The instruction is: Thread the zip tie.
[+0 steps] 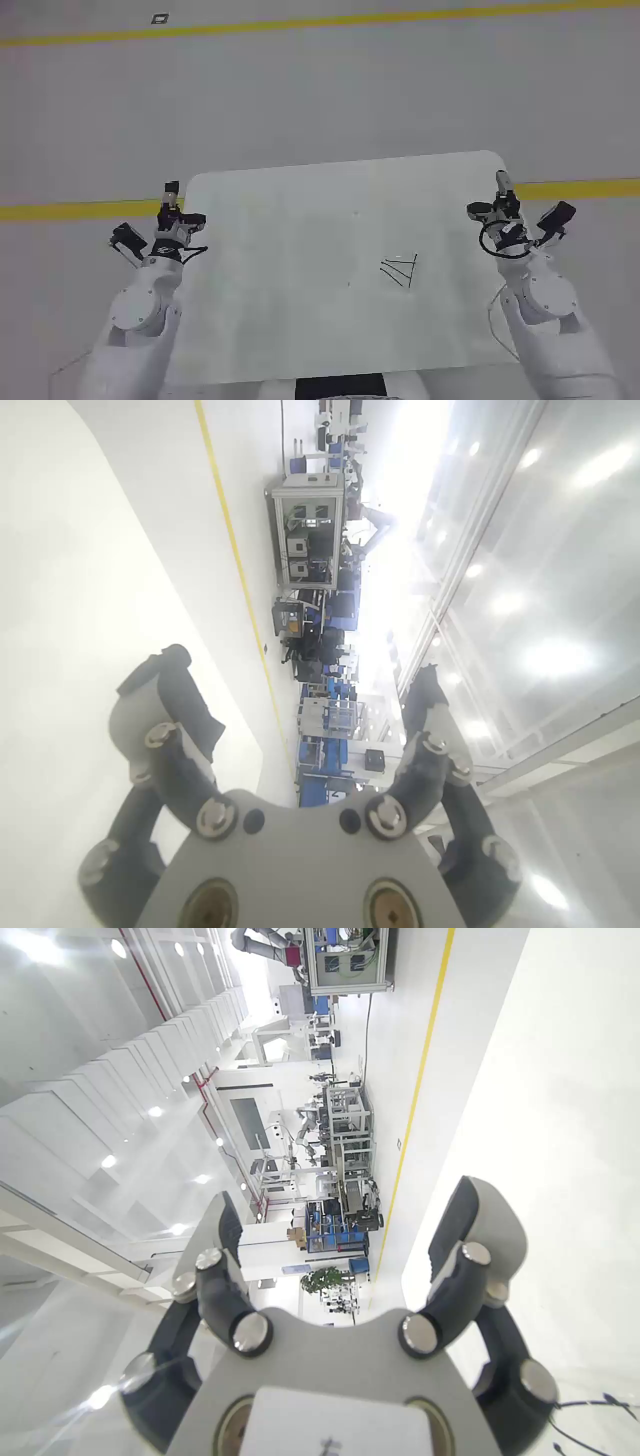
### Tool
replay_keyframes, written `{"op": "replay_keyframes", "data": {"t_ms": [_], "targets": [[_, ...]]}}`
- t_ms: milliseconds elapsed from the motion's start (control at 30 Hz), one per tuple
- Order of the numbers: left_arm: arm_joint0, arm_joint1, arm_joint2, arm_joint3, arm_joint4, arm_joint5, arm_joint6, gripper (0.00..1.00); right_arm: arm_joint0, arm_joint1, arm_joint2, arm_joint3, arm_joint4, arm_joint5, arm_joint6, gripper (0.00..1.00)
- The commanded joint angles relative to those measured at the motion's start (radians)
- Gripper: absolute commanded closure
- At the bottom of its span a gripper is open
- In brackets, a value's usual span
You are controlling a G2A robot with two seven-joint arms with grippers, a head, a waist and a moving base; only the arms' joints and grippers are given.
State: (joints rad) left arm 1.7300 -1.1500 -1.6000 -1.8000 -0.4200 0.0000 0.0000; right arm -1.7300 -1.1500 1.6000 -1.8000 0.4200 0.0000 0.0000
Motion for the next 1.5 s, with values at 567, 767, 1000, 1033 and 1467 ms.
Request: {"op": "replay_keyframes", "data": {"t_ms": [567, 767, 1000, 1033, 1467], "targets": [[0.0, 0.0, 0.0, 0.0, 0.0, 0.0, 0.0, 0.0, -0.023, 0.012, -0.028, -0.022, -0.255, -0.161, 0.187, 0.0], [0.0, 0.0, 0.0, 0.0, 0.0, 0.0, 0.0, 0.0, -0.023, 0.012, -0.028, -0.022, -0.255, -0.161, 0.187, 0.0], [0.0, 0.0, 0.0, 0.0, 0.0, 0.0, 0.0, 0.0, -0.023, 0.012, -0.028, -0.022, -0.255, -0.161, 0.187, 0.0], [0.0, 0.0, 0.0, 0.0, 0.0, 0.0, 0.0, 0.0, -0.023, 0.012, -0.028, -0.022, -0.255, -0.161, 0.187, 0.0], [-0.002, 0.027, 0.024, -0.05, 0.272, 0.038, -0.323, 0.0, -0.023, 0.012, -0.028, -0.022, -0.255, -0.161, 0.187, 0.0]]}}
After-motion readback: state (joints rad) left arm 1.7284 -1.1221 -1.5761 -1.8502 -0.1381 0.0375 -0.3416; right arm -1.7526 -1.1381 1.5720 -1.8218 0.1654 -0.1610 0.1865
